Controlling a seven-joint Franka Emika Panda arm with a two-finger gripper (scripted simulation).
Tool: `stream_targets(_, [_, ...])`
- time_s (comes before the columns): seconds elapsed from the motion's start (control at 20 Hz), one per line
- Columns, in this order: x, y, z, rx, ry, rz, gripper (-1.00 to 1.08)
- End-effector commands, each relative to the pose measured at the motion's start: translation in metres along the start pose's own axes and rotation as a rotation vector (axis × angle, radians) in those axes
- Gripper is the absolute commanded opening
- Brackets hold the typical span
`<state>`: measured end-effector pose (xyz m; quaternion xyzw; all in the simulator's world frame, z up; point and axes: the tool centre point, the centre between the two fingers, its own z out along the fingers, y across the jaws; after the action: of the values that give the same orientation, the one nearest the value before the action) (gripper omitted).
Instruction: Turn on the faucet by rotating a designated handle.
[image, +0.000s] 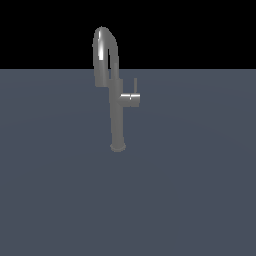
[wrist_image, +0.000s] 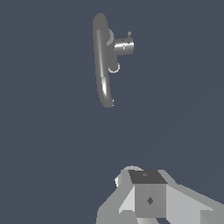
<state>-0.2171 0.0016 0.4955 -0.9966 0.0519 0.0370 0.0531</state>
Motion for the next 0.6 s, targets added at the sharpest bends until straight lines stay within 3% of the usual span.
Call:
stream_targets(0.0, [0.011,-0.002,0.001,0.031,-0.032,0.033,-1.0])
stream_targets(0.55, [0.072,-0.008,0.013,0.207,-0.208,0.219,-1.0])
